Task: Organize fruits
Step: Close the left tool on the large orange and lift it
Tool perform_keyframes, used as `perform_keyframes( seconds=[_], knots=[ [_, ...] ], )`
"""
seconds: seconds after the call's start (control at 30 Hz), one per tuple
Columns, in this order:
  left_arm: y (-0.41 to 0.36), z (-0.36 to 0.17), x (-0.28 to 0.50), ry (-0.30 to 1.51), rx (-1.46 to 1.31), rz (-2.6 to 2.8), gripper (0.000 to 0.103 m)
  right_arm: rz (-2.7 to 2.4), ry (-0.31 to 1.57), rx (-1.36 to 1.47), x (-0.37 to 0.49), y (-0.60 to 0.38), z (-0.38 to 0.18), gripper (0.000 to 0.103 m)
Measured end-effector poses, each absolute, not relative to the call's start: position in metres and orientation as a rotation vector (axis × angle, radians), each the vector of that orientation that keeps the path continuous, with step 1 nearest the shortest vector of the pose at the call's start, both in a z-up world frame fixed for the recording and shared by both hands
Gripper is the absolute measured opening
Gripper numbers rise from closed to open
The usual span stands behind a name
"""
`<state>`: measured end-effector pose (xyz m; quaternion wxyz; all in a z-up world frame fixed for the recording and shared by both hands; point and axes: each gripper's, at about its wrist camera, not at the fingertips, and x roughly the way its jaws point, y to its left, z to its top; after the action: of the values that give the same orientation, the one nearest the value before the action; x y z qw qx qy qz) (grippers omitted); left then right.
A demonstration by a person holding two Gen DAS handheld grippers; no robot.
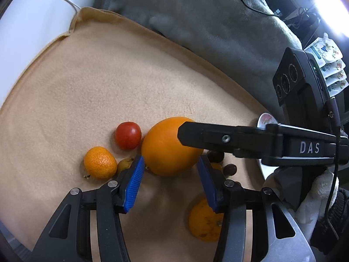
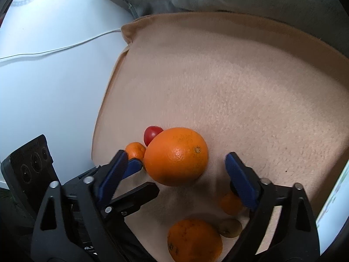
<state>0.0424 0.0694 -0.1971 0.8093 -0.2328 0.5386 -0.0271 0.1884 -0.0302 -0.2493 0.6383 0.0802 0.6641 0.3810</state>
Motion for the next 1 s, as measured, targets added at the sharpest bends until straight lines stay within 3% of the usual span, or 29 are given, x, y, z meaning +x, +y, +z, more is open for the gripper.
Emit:
perform_keyframes(
  seconds=[0.13,0.47,1.0],
  knots=[
    [0.067,-0.201,0.045,1.165,-0.492,-0.067,0.049,0.869,1.53,0.192,0.187,-0.027,-0.255,0.088],
    [0.069,-0.211,0.06,1.183,-0.499,-0.077,0.048,0.864,1.568,0.231,0.187,-0.021,-0.267,0.071],
    [0.064,-0.208,0.049,1.161,-0.459,-0.09,0.045,0.872,1.523,0.21,0.175,-0.038,-0.251,0.07]
  ],
)
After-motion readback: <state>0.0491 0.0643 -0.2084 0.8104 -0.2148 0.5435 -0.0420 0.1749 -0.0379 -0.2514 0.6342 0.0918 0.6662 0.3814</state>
